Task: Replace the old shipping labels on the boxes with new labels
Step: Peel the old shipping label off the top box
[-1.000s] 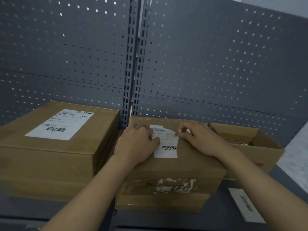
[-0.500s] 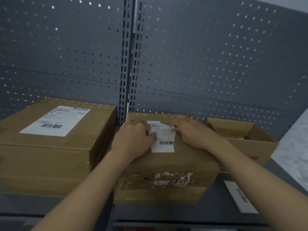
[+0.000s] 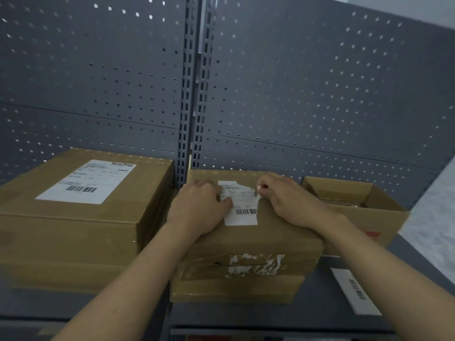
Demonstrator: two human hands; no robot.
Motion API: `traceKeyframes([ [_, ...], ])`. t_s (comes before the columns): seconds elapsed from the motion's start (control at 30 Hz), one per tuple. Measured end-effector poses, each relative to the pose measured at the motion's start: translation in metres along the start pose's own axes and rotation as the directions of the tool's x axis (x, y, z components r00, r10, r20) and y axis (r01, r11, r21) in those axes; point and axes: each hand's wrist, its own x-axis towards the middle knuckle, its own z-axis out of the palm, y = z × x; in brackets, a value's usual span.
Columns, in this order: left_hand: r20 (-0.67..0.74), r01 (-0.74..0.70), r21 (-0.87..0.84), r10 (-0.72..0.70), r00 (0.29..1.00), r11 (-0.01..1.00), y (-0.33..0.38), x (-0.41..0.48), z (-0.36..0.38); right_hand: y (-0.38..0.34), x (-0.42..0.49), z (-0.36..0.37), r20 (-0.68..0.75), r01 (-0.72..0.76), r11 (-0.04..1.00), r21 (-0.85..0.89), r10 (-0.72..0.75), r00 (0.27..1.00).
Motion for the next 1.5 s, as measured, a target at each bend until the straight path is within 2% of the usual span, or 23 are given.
traceKeyframes([
  [0.1,-0.008,-0.01,0.004,0.01,1.0,1.0,0.0,-0.001,0.0,-0.001,-0.004,-0.001,-0.022,0.0,1.0,0.001,0.0,1.0],
  [0.23,-0.008,-0.019,0.003,0.019,1.0,1.0,-0.001,-0.001,0.0,-0.004,-0.012,-0.011,-0.147,0.022,0.983,0.185,0.006,0.989],
  [0.33,-0.012,-0.022,0.002,0.022,1.0,1.0,-0.001,-0.001,0.001,-0.005,-0.018,-0.017,-0.195,-0.01,0.963,0.27,0.065,0.979],
  [0.7,-0.009,-0.038,0.02,0.039,0.999,0.999,-0.001,0.002,0.001,0.004,-0.023,-0.004,-0.204,-0.058,0.958,0.28,0.118,0.972],
  [0.93,-0.007,-0.035,-0.008,0.035,0.999,0.999,-0.005,0.003,0.002,0.004,-0.025,-0.005,-0.16,-0.061,0.957,0.284,0.11,0.981],
  [1.07,-0.02,-0.035,-0.028,0.034,0.999,0.999,-0.007,0.004,0.004,-0.002,-0.036,-0.012,-0.121,0.005,0.957,0.289,0.032,0.992],
  [1.27,-0.031,-0.036,-0.017,0.035,0.999,0.999,-0.007,0.005,0.005,-0.013,-0.047,-0.025,0.082,0.074,0.976,0.206,-0.092,0.992],
  [1.5,-0.048,-0.035,-0.03,0.033,0.998,0.999,-0.008,0.007,0.008,-0.022,-0.038,-0.028,0.16,0.171,0.98,0.106,-0.187,0.969],
])
